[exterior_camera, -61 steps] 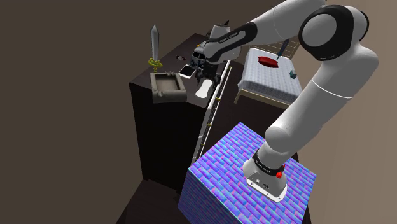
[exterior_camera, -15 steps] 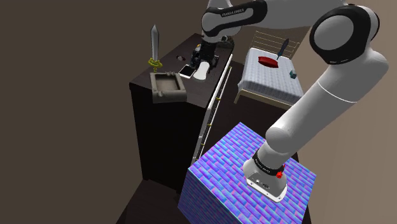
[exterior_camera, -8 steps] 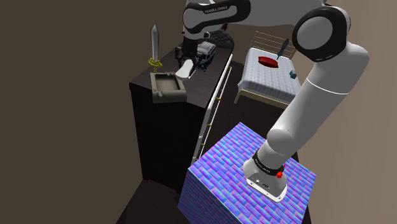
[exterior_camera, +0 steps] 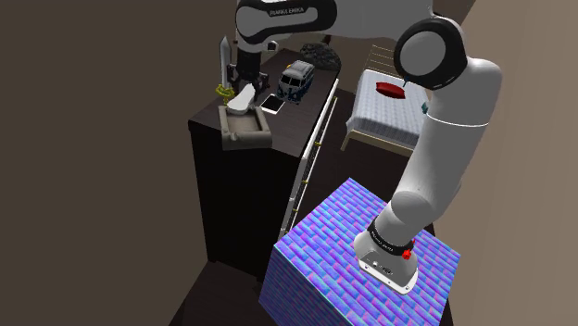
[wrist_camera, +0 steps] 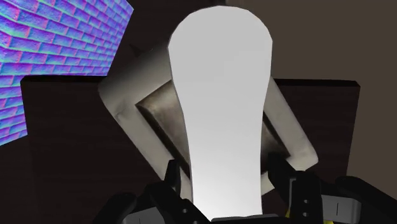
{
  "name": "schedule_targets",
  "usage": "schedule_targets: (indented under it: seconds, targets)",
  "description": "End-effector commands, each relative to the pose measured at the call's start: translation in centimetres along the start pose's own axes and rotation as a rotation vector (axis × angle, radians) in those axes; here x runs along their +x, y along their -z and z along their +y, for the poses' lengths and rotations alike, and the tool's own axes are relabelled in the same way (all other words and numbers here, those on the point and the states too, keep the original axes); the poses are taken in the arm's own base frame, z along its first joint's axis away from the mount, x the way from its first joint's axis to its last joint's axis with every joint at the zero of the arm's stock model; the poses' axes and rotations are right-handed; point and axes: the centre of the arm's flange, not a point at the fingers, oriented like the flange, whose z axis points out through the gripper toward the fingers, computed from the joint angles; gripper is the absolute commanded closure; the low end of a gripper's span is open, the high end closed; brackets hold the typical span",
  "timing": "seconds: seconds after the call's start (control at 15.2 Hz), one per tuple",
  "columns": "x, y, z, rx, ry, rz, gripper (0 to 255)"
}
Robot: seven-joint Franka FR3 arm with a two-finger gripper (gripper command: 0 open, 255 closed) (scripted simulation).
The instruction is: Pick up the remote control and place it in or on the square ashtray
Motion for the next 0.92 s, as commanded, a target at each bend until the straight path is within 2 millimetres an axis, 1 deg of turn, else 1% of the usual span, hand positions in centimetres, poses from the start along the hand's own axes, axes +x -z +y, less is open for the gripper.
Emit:
schedule_targets:
  seconds: [0.0,0.86]
  targets:
    - [-0.1,-1.0,-0.4,0.0,-0.001,0.0,255]
    - [-0.1,-7.8,-0.2,0.0,-0.001,0.0,255]
